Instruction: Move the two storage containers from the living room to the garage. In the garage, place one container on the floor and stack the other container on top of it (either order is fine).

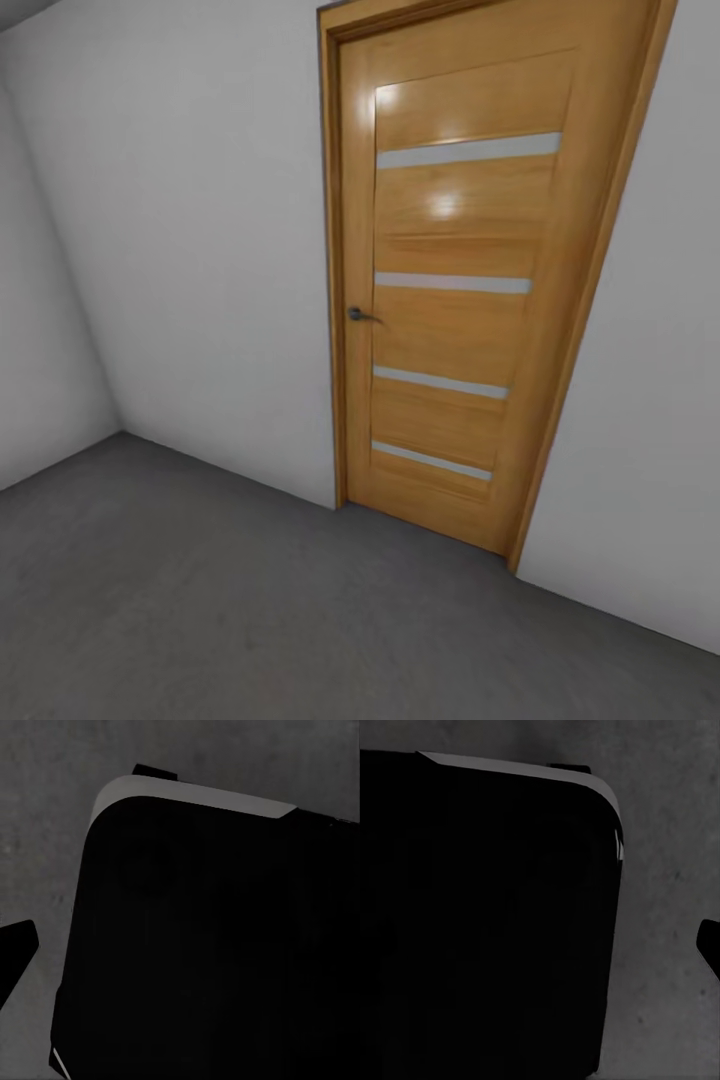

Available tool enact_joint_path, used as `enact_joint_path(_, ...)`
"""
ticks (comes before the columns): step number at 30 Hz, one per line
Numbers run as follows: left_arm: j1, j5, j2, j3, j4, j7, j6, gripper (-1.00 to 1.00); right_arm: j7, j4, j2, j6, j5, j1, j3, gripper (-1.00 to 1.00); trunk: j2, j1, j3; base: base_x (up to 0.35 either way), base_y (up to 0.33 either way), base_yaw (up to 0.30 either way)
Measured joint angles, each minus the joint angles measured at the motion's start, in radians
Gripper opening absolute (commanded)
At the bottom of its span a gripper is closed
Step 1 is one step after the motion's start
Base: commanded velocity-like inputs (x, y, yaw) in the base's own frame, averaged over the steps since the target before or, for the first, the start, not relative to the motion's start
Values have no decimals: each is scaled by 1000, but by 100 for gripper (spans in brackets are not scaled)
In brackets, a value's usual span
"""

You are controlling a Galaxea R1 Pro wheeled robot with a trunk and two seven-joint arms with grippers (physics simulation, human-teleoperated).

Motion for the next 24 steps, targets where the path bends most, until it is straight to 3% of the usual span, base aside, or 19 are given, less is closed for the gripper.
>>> enact_joint_path(11, 0, 0, 0, 0, 0, 0, 0, 100, 5, 0, -2, -4, 0, 0, 0, 100, 0, 0, 0, 323, 116, -15)
enact_joint_path(24, 0, 0, 0, 0, 0, 0, 0, 100, 8, 0, 3, -1, -1, 0, 0, 100, 0, 0, 0, 323, 116, -251)
